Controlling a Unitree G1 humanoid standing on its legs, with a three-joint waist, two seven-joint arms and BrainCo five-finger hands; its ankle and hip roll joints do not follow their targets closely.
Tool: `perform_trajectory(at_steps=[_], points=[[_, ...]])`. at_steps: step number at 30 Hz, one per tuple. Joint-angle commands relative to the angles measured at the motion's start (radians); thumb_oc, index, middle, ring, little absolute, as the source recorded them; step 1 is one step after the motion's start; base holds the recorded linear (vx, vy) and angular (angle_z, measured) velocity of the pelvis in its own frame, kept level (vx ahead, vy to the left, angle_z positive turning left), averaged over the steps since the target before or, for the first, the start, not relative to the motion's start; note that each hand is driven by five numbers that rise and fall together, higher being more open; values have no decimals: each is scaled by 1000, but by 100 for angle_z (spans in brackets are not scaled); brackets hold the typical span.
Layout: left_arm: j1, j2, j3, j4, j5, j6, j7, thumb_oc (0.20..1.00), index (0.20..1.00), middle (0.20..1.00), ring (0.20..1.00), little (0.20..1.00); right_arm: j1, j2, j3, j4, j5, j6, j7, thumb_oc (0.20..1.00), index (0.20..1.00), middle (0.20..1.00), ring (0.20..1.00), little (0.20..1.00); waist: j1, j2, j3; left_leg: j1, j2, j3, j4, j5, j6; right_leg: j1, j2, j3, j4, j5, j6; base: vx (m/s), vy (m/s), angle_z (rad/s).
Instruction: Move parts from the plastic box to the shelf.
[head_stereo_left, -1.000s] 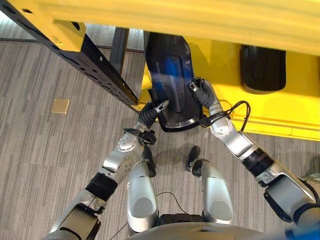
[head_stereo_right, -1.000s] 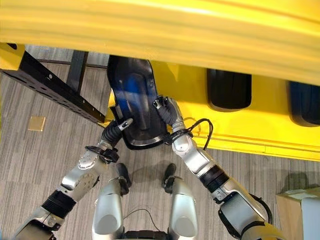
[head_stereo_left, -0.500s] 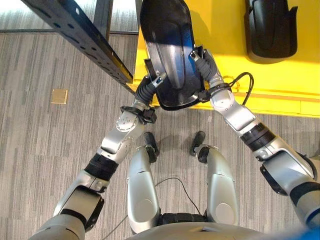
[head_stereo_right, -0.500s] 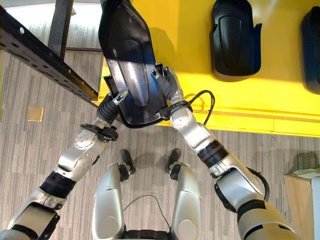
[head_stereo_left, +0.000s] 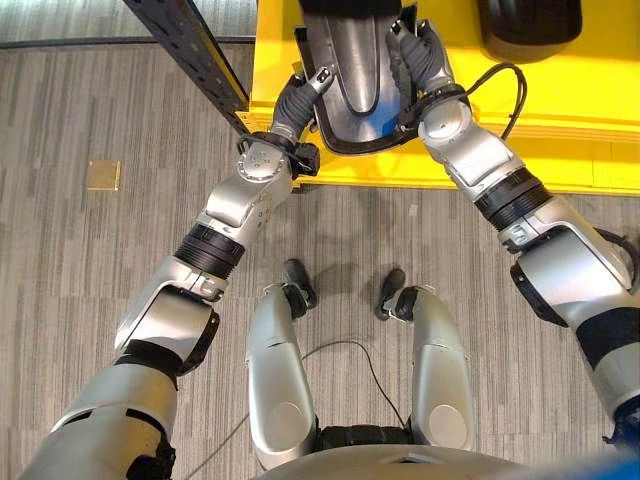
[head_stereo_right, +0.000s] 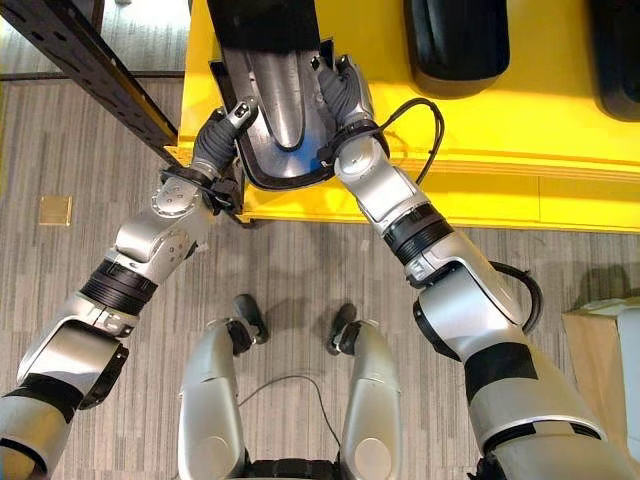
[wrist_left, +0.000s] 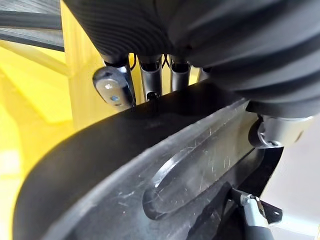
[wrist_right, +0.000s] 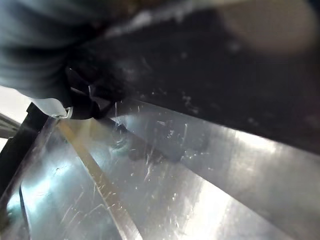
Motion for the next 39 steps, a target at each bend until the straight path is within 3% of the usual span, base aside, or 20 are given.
perform_trajectory(at_steps=[1,11,16,21,26,30,39], points=[[-187,-60,-11,-124,-35,-150,-85,200,200,200,200,200,-83,-16,3,31,76,5,-37,200,200,200,200,200,16,58,-28,111,15,-17,-60,49,-38,77,0,-22,-9,29,32,9,5,-6],[-158,-16,12,-260,-23,-121,-110,200,200,200,200,200,-22,-32,-11,-38,98,27,-16,200,200,200,200,200,11,67,-28,159,8,-15,-93,54,-44,113,-1,-14,-27,23,37,26,2,-4],[-83,4,36,-377,1,-144,-89,200,200,200,200,200,76,-48,-40,-152,66,23,-1,200,200,200,200,200,5,69,-28,194,2,-10,-126,65,-46,136,-5,-11,-48,25,41,15,-2,-1],[-63,6,49,-403,28,-126,-54,200,200,200,200,200,103,-49,-49,-176,50,39,-6,200,200,200,200,200,5,72,-36,212,3,-7,-140,72,-48,148,-13,-13,-56,27,43,25,-2,-1],[-129,7,34,-335,58,-91,28,200,200,200,200,200,76,-41,-33,-118,35,25,-13,200,200,200,200,200,2,72,-49,223,4,-4,-139,76,-48,152,-15,-14,-50,27,43,48,-7,1],[-235,6,-1,-183,31,-64,62,200,200,200,200,200,-3,-23,14,0,45,2,-21,200,200,200,200,200,4,75,-68,234,6,-1,-127,74,-52,162,-15,-20,-39,21,37,74,-3,-1],[-360,10,-54,17,-46,-122,50,200,200,200,200,200,-127,10,80,122,84,-5,-75,200,200,200,200,200,11,87,-81,234,8,-4,-125,77,-54,163,-21,-19,-40,27,36,42,5,1]])
